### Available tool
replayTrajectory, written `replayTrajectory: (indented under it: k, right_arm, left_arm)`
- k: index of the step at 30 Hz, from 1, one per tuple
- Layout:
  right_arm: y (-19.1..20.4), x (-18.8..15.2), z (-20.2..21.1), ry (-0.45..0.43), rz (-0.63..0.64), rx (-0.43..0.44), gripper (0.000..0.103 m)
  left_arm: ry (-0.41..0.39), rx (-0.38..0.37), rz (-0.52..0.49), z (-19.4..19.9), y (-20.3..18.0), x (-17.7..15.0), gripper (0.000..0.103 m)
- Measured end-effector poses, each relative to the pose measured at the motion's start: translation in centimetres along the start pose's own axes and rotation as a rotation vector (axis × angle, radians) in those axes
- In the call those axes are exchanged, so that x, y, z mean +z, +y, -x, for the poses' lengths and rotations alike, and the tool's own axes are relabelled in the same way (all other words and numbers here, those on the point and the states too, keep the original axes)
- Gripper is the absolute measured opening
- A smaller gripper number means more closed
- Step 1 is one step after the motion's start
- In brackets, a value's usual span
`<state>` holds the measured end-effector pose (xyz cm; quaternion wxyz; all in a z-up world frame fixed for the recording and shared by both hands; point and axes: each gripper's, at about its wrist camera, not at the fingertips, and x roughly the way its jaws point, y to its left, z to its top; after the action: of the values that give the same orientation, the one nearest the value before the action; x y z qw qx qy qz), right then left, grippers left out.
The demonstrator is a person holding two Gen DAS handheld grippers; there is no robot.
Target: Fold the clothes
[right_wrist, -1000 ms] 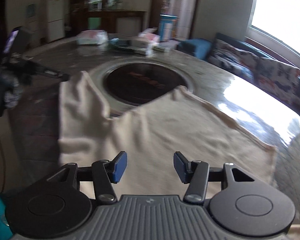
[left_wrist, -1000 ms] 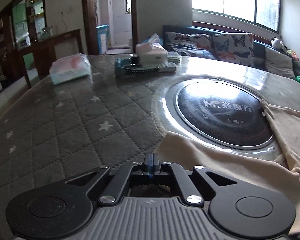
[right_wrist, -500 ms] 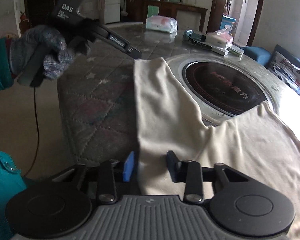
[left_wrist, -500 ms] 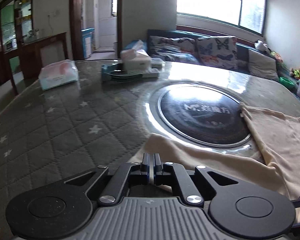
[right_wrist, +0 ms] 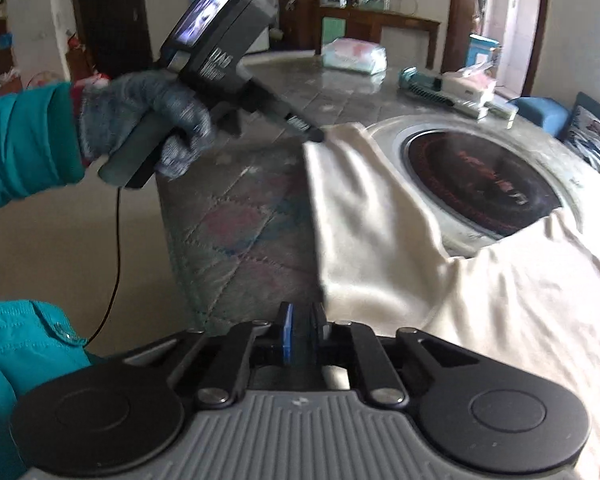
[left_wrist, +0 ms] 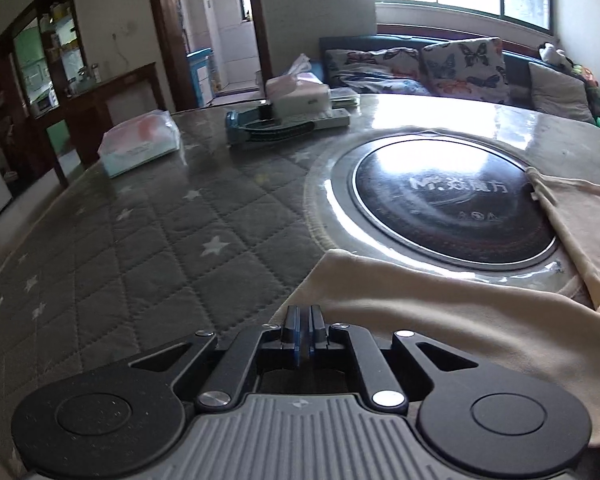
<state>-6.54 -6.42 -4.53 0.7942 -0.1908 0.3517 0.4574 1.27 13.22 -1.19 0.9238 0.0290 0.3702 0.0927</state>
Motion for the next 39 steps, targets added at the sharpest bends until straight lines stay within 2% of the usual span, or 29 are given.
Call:
replayTrajectory:
  k: [4, 6, 10, 11, 13, 16, 18, 20, 23, 29, 36, 39]
  right_arm:
    - [-1.7, -0.2, 1.6, -0.032, -0.056, -0.055, 0.014]
    - [-3.1, -0.6, 2.4, -0.033, -0.089, -0.118, 0.018]
    - [-6.9, -2.3, 3.7, -0.022, -0.194, -0.241, 0.019]
    - [-7.9, -2.7, 4.0, -0.018, -0.219, -0.271, 0.020]
    - [-9.6, -3.4, 4.4, -0.013, -0.266, -0.327, 0.028]
    - [-12.7, -4.8, 5.0, -0.007, -0.356, -0.412, 0.029]
    - [-14.0, -5.4, 5.2, -0.004, -0.387, -0.449, 0.029]
    - [-16.3, -6.5, 5.7, 0.002, -0.439, -0.495, 0.029]
    - [-18.9, -7.7, 6.2, 0.003, -0.496, -0.519, 0.029]
    - [-22.7, -8.9, 6.8, -0.008, -0.569, -0.564, 0.029]
    - [-26.7, -9.2, 7.7, -0.022, -0.649, -0.678, 0.031]
    - [-28.0, -9.2, 7.7, -0.020, -0.674, -0.689, 0.032]
  left_arm:
    - [0.006, 0.079, 0.012, -0.2, 0.5, 0.4, 0.006]
    - [0.012, 0.043, 0.038, 0.4, 0.4, 0.8, 0.006]
    - [-0.037, -0.124, 0.028, 2.9, -1.9, 1.5, 0.006]
    - [-0.052, -0.180, 0.017, 3.6, -2.8, 1.7, 0.006]
    - [-0.080, -0.307, -0.017, 4.6, -4.9, 2.2, 0.006]
    - [-0.099, -0.485, -0.095, 5.7, -8.6, 2.4, 0.007]
    - [-0.098, -0.571, -0.150, 6.0, -11.0, 2.3, 0.007]
    - [-0.076, -0.627, -0.190, 5.7, -12.9, 2.1, 0.007]
    - [-0.040, -0.656, -0.230, 4.7, -14.8, 1.6, 0.007]
    - [0.049, -0.614, -0.237, 2.7, -15.0, 0.5, 0.006]
    - [0.062, -0.620, -0.208, 2.1, -13.8, 0.4, 0.006]
    - [0.062, -0.623, -0.204, 1.9, -13.6, 0.5, 0.007]
